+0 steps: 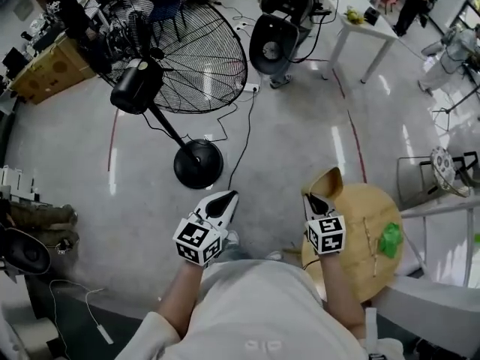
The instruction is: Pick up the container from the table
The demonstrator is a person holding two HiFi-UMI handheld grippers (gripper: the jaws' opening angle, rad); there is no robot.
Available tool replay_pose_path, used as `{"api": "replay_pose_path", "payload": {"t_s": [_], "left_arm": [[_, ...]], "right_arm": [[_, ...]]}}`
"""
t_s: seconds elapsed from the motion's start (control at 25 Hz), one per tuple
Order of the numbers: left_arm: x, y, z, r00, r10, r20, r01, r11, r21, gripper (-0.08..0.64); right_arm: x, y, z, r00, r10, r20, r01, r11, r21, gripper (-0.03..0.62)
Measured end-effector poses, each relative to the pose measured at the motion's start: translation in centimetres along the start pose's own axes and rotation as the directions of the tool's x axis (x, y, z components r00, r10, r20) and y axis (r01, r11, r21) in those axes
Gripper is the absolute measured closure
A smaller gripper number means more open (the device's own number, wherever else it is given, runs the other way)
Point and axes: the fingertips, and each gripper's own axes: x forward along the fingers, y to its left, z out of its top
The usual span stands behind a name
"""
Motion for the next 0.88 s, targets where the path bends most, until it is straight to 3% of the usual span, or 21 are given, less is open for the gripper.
{"api": "replay_pose_path", "payload": {"t_s": [0.16, 0.44, 0.88], "left_arm": [[-0.9, 0.9, 2.2, 0.999, 0.014, 0.039, -0.014, 1.0, 0.012, 0.545], [-2.7, 2.0, 4.4, 0.995, 0.04, 0.087, -0.044, 0.998, 0.041, 0.545], [-5.8, 3.7, 5.6, 0.988, 0.072, 0.138, -0.08, 0.996, 0.049, 0.545]], "right_arm": [[-1.3, 2.3, 4.7, 0.994, 0.055, 0.096, -0.052, 0.998, -0.038, 0.551], [-3.4, 6.5, 10.6, 0.959, 0.16, 0.232, -0.133, 0.983, -0.128, 0.551], [-4.7, 11.2, 13.4, 0.909, 0.262, 0.325, -0.188, 0.952, -0.241, 0.551]]}}
